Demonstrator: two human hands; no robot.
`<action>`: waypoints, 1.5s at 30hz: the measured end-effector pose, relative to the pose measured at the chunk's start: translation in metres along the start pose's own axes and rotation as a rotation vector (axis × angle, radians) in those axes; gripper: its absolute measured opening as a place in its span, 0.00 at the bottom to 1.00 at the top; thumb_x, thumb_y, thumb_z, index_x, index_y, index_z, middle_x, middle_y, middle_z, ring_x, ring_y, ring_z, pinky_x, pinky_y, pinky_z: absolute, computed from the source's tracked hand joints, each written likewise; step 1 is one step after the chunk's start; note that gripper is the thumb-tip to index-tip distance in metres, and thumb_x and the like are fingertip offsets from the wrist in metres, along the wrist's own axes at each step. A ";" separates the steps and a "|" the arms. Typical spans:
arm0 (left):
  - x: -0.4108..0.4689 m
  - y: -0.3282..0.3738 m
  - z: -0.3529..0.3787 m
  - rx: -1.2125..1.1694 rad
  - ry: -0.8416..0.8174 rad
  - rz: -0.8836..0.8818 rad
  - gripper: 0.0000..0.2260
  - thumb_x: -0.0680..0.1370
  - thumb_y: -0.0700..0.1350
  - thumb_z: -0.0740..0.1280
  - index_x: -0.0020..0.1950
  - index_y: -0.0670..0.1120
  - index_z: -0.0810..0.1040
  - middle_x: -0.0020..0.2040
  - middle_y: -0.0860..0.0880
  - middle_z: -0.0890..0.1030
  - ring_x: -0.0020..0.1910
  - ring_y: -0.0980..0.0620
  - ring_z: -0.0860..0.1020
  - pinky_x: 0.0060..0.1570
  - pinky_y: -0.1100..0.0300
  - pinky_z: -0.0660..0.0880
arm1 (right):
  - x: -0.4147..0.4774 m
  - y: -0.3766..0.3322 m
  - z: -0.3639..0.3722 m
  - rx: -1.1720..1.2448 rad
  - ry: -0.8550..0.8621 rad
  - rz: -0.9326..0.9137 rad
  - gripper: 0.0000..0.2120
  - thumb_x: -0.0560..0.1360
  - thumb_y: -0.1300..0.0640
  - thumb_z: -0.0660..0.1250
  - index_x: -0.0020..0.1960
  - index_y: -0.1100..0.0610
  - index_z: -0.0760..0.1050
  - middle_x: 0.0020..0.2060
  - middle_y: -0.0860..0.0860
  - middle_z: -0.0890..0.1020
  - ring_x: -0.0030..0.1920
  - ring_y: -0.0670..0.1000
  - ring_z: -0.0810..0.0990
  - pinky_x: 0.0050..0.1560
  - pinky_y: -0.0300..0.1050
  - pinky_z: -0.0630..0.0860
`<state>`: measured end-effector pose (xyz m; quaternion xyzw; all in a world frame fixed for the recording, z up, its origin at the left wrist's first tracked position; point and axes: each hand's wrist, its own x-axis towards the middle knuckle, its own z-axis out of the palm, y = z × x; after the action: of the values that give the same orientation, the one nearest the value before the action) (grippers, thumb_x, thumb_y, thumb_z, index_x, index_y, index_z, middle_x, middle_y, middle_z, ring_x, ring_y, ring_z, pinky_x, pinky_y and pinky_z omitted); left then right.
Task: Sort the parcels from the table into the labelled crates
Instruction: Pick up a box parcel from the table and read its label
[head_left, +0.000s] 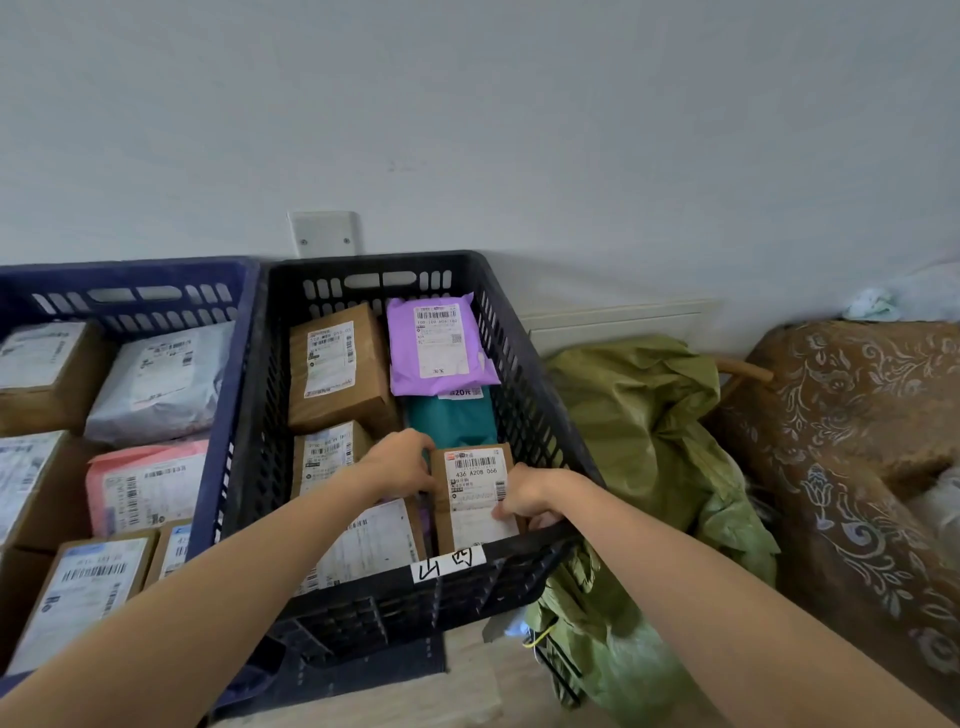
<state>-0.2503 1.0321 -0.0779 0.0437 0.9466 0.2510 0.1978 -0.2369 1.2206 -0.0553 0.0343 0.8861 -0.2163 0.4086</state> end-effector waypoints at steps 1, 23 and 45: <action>0.002 -0.002 0.000 0.011 -0.004 0.006 0.20 0.71 0.46 0.75 0.60 0.43 0.78 0.45 0.49 0.83 0.45 0.51 0.81 0.50 0.53 0.79 | 0.001 -0.001 0.000 -0.011 0.001 0.017 0.23 0.79 0.59 0.64 0.72 0.61 0.64 0.68 0.57 0.72 0.63 0.57 0.75 0.60 0.49 0.77; 0.017 -0.015 -0.012 -0.233 -0.083 -0.061 0.13 0.74 0.49 0.72 0.39 0.44 0.72 0.43 0.44 0.79 0.42 0.49 0.77 0.43 0.56 0.74 | -0.004 -0.008 -0.012 0.003 0.020 0.085 0.20 0.81 0.58 0.60 0.70 0.64 0.63 0.65 0.63 0.73 0.61 0.64 0.76 0.57 0.58 0.78; -0.001 -0.004 -0.005 0.241 -0.103 0.361 0.29 0.74 0.55 0.70 0.74 0.59 0.64 0.75 0.54 0.64 0.67 0.51 0.72 0.64 0.57 0.68 | -0.009 -0.003 -0.010 -0.835 0.197 -0.340 0.54 0.67 0.55 0.78 0.79 0.48 0.44 0.77 0.51 0.35 0.78 0.55 0.42 0.71 0.57 0.64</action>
<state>-0.2511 1.0262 -0.0753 0.2487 0.9351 0.1650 0.1912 -0.2384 1.2234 -0.0417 -0.2584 0.9251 0.0994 0.2599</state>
